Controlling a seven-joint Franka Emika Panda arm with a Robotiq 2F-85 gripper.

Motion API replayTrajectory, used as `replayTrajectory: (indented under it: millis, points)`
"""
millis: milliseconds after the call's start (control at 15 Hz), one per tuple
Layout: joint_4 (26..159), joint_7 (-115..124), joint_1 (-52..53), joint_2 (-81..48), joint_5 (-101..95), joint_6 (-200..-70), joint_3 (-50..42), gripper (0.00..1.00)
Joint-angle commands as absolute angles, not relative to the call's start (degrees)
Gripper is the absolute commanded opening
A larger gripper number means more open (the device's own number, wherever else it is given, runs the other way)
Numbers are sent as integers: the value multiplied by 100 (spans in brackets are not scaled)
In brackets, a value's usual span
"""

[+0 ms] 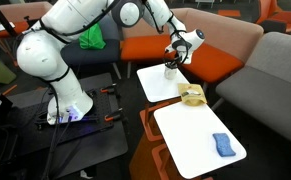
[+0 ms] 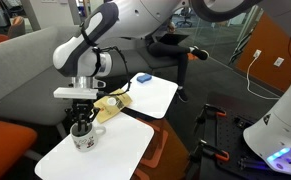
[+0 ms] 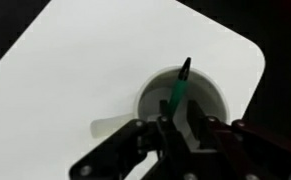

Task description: Place the pen on the right table

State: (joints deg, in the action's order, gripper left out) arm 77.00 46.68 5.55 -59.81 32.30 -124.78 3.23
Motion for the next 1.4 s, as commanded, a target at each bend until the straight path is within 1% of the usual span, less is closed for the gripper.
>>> replayTrajectory:
  millis: [0,133,200,267,333,400,467,667,733,800,867,933,1000,1133,1333]
  points:
    - [7586,4828,478,-6071,3240,-12270,354,26]
    - [7479,4823,469,-6168,3223,-12242,358,26]
    - [7400,4821,474,-6223,3200,-12194,366,29]
    - [7339,4817,474,-6261,3196,-12151,383,29]
    - [7277,4804,472,-6299,3192,-12097,408,32]
    - [7238,4794,469,-6325,3193,-12038,434,31]
    - [7205,4776,463,-6345,3203,-11969,469,34]
    - [7103,4804,520,-6394,3198,-11839,508,29]
    - [7087,4867,537,-6397,3209,-11825,514,9]
    - [7077,4925,557,-6390,3203,-11809,500,7]
    - [7118,5054,599,-6348,3194,-11841,447,7]
    - [7156,5197,615,-6302,3201,-11860,424,1]
    - [7211,5295,601,-6233,3223,-11876,432,0]
    - [7349,5345,560,-6067,3256,-11970,476,3]
    - [7661,5054,448,-5704,3447,-12174,650,3]
